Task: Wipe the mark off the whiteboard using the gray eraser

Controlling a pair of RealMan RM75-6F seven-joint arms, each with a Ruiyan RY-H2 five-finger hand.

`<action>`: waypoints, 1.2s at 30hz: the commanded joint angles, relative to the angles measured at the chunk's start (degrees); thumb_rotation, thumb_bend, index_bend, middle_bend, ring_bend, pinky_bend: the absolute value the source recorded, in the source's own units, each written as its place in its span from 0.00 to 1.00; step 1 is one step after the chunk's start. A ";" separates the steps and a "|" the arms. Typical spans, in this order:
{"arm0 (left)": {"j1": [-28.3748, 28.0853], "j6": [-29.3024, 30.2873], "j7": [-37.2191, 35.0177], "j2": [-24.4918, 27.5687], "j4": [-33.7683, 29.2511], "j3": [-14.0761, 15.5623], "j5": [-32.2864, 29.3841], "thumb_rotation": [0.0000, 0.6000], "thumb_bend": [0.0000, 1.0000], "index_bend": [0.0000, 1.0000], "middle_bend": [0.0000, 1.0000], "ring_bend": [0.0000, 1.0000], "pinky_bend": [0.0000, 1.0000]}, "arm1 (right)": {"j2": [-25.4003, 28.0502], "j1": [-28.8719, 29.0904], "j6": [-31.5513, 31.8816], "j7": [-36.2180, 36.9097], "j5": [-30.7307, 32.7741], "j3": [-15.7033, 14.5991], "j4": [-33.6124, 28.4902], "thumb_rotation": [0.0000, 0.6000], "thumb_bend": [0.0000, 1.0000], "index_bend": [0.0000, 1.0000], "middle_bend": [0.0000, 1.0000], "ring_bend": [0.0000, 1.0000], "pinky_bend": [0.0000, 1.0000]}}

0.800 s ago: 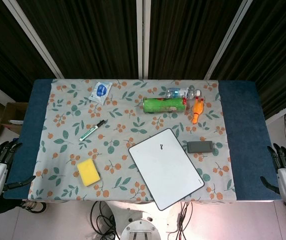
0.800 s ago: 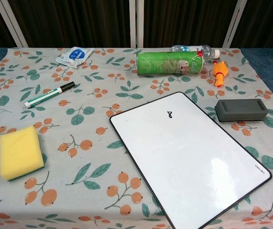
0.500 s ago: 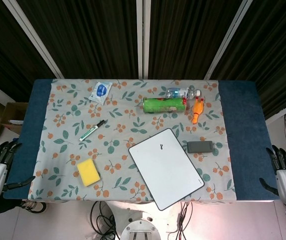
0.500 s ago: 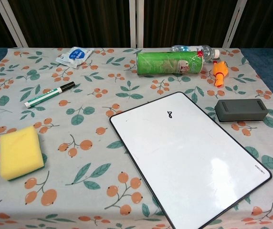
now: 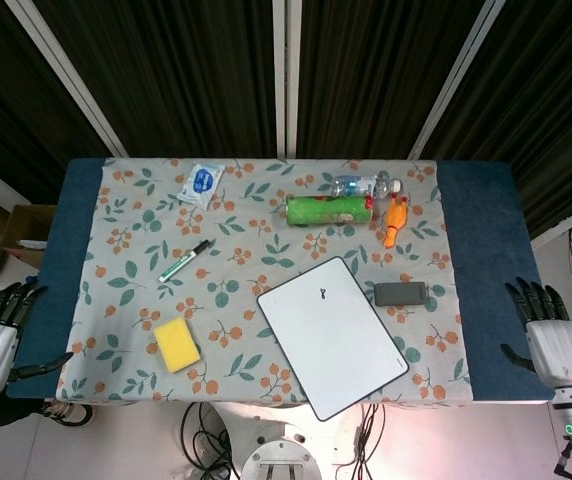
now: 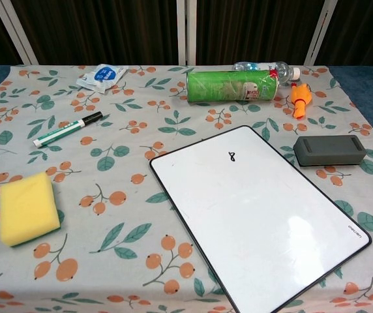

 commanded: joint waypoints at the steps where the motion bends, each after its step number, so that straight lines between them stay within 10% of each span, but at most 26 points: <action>1: 0.26 0.26 0.22 0.17 -0.31 0.17 0.08 0.53 0.02 0.14 0.10 0.09 0.16 | 0.86 5.93 -7.50 -6.11 1.61 1.99 -4.41 1.00 0.12 0.00 0.00 0.00 0.00; 12: 0.85 0.54 0.94 -0.30 -0.49 0.66 0.23 0.53 0.02 0.14 0.10 0.09 0.16 | -5.87 18.07 -23.84 -16.71 11.18 5.31 -3.27 1.00 0.13 0.00 0.00 0.00 0.00; 36: 1.04 0.16 -0.57 -0.38 0.78 0.73 -0.41 0.55 0.02 0.14 0.10 0.09 0.16 | -16.11 24.52 -26.85 -19.10 19.55 4.42 3.97 1.00 0.18 0.07 0.17 0.07 0.14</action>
